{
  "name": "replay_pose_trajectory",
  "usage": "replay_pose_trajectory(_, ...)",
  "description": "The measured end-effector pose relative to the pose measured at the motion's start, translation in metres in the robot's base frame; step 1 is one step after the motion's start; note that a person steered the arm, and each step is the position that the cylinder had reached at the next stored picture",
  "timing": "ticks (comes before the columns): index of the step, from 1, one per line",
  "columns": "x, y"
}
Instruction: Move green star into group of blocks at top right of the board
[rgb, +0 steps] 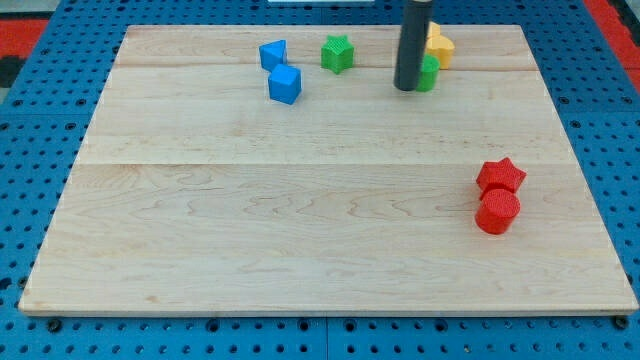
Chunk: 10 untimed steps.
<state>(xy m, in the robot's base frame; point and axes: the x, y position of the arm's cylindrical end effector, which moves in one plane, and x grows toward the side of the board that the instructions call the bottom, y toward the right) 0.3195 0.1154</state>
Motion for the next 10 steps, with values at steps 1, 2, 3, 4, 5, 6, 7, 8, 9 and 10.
replay_pose_trajectory(1, 0.021, 0.013)
replay_pose_trajectory(2, -0.029, 0.002)
replay_pose_trajectory(3, 0.016, 0.016)
replay_pose_trajectory(4, 0.038, -0.055)
replay_pose_trajectory(5, 0.011, -0.134)
replay_pose_trajectory(6, -0.05, -0.134)
replay_pose_trajectory(7, -0.086, -0.14)
replay_pose_trajectory(8, -0.069, -0.075)
replay_pose_trajectory(9, -0.065, -0.076)
replay_pose_trajectory(10, -0.014, -0.073)
